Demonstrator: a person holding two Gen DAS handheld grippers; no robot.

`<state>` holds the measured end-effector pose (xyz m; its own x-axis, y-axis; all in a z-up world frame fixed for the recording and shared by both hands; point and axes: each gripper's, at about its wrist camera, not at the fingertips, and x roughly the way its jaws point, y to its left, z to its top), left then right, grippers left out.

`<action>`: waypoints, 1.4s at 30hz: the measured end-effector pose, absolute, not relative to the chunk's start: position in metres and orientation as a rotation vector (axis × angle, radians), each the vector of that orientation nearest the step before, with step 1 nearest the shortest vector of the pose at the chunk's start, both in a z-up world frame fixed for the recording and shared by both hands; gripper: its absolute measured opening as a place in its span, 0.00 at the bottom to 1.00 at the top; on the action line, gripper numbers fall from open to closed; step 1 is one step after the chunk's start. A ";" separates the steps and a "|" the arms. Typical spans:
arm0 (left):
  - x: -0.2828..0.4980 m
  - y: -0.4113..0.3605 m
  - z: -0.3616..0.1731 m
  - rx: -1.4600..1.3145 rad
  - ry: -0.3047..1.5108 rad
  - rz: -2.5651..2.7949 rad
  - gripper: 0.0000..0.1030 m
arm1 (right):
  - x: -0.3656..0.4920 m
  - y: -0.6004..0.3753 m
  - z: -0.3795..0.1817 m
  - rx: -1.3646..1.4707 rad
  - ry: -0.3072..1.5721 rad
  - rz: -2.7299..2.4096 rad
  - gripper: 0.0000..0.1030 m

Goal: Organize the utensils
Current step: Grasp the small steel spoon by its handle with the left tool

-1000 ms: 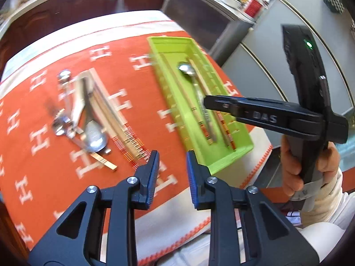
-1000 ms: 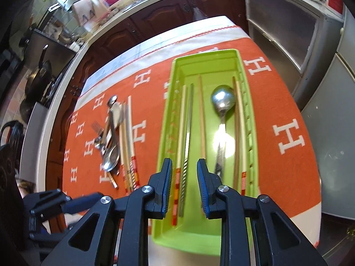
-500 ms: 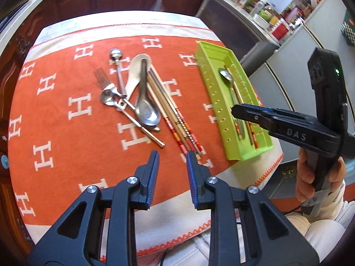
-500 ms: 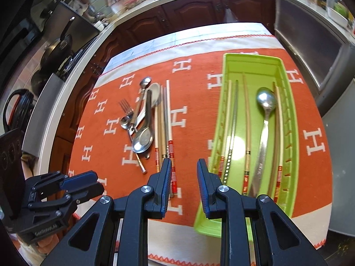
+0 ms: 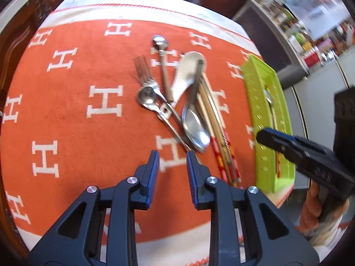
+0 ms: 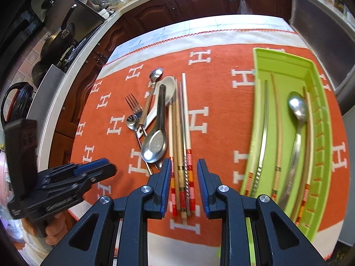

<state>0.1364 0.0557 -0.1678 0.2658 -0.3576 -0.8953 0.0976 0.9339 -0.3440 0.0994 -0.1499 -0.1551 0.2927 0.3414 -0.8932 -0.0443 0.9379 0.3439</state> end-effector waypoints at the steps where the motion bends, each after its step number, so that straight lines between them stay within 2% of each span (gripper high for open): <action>1: 0.140 0.057 -0.171 -0.248 1.268 -0.307 0.20 | 0.103 -0.146 -0.158 0.271 1.253 0.272 0.23; 13: 0.183 0.066 -0.206 -0.365 1.232 -0.229 0.20 | 0.144 -0.121 -0.190 0.254 1.275 0.308 0.23; 21: 0.197 0.034 -0.208 -0.220 1.178 -0.214 0.20 | 0.150 -0.115 -0.209 0.266 1.300 0.319 0.23; 23: 0.199 0.028 -0.209 -0.223 1.170 -0.231 0.17 | 0.151 -0.114 -0.214 0.266 1.308 0.318 0.23; 24: 0.199 0.027 -0.209 -0.237 1.170 -0.244 0.11 | 0.151 -0.113 -0.215 0.266 1.310 0.318 0.23; 26: 0.201 0.025 -0.211 -0.260 1.176 -0.249 0.06 | 0.150 -0.113 -0.217 0.267 1.313 0.320 0.23; 34: 0.191 0.023 -0.210 -0.239 1.149 -0.210 0.01 | 0.149 -0.118 -0.217 0.271 1.305 0.311 0.23; 42: 0.171 0.051 -0.209 -0.225 1.162 -0.184 0.01 | 0.149 -0.113 -0.213 0.256 1.294 0.327 0.23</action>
<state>0.1711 0.0510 -0.2093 0.3866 -0.2592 -0.8851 0.0270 0.9625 -0.2700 0.1494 -0.1126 -0.2133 0.2382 0.3769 -0.8951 -0.0933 0.9262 0.3652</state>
